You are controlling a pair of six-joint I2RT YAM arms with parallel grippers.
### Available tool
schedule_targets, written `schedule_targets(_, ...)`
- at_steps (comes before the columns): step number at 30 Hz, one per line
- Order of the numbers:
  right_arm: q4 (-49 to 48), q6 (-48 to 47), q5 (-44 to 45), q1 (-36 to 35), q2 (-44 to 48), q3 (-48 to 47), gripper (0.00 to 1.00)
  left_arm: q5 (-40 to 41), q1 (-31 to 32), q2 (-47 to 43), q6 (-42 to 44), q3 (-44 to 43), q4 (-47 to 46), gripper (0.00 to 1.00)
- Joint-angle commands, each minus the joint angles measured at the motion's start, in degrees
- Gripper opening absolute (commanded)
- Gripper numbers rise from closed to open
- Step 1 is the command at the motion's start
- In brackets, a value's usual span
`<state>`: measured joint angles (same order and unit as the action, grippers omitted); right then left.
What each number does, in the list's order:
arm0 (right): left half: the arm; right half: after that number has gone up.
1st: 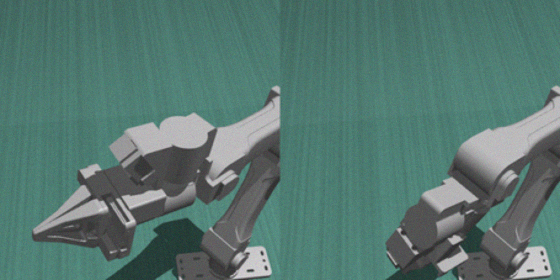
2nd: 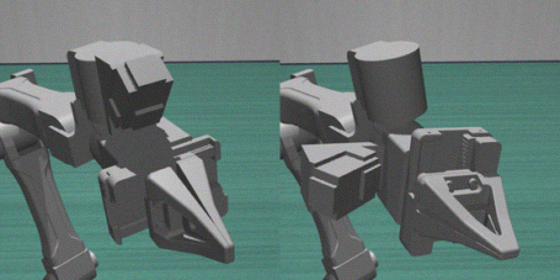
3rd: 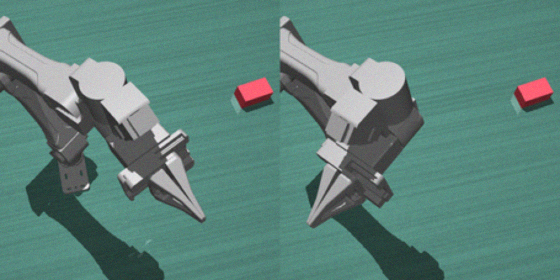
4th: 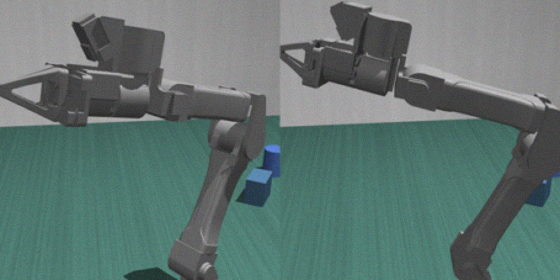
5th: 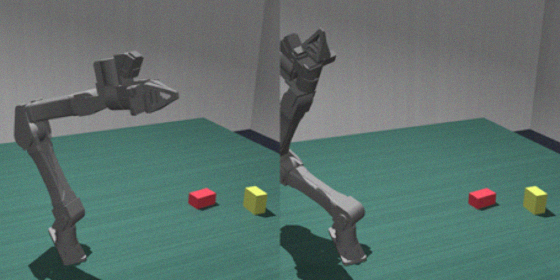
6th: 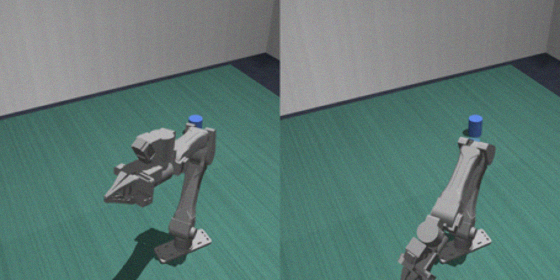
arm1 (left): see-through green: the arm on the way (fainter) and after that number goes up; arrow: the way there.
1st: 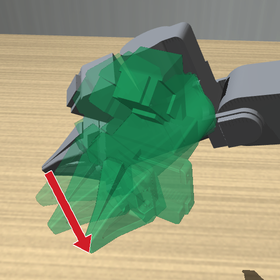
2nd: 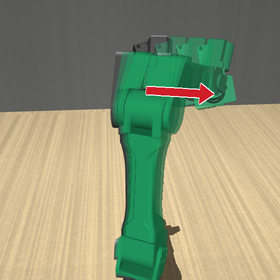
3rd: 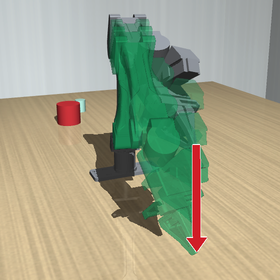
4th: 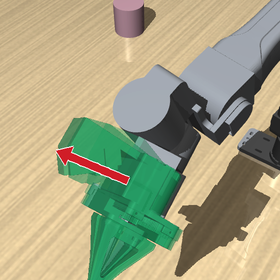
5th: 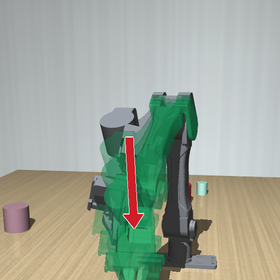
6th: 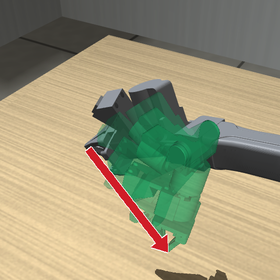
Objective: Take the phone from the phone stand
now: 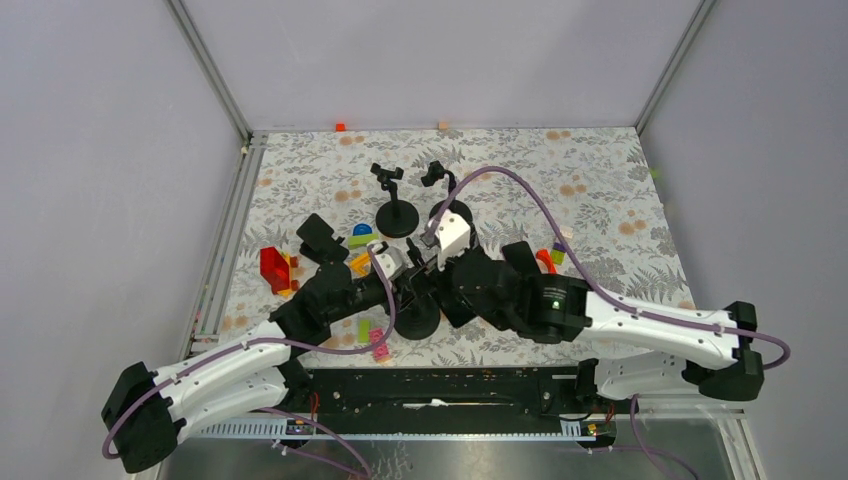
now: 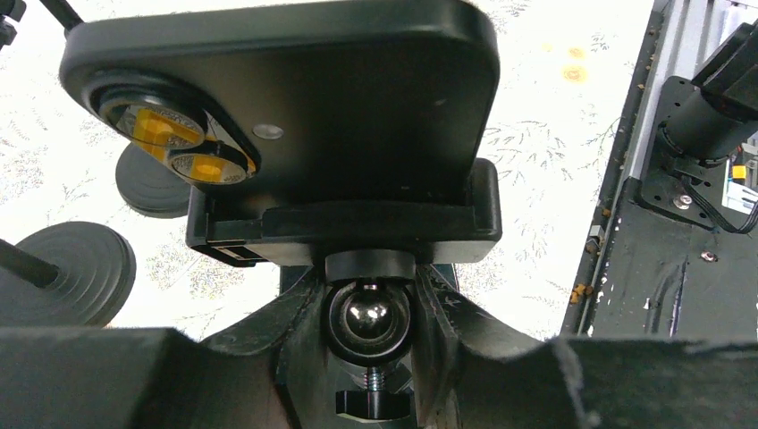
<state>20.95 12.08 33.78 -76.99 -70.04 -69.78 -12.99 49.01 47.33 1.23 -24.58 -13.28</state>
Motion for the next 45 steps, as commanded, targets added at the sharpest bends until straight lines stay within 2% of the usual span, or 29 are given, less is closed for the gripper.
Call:
schedule_targets(1, -1.94, -4.01, -10.99, 2.48, 6.44, 3.16, 0.94, -5.16, -0.69, -1.57, 0.37, 0.75, -8.82, 0.00)
schedule_targets(5, -1.77, -5.70, -25.22, 9.25, 14.52, 8.80, 0.94, -10.63, -2.29, -2.77, 0.08, 1.82, -9.99, 0.00)
schedule_targets(8, -1.54, -9.93, -41.55, 15.17, 19.00, 11.84, 0.95, -16.70, -4.41, -3.61, 0.21, 1.99, -9.93, 0.00)
schedule_targets(11, -0.50, -17.23, -57.98, 19.11, 20.59, 13.37, 0.97, -20.50, -5.36, -3.76, 0.72, 1.63, -9.44, 0.00)
schedule_targets(13, -0.60, -20.29, -63.49, 20.34, 20.30, 13.67, 0.98, -22.76, -5.33, -3.22, 1.44, 0.99, -8.95, 0.00)
schedule_targets(19, -9.05, -25.15, -69.72, 24.77, 19.19, 16.86, 1.00, -27.90, -5.42, -1.89, 3.61, -0.75, -6.02, 0.00)
schedule_targets(28, -22.89, -24.10, -73.86, 27.22, 13.80, 19.04, 0.99, -32.11, -5.36, -1.15, 5.57, -2.55, -2.64, 0.00)
schedule_targets(45, -25.25, -22.48, -71.97, 27.97, 7.70, 19.41, 1.00, -34.35, -5.38, -0.85, 6.62, -3.49, -0.81, 0.00)
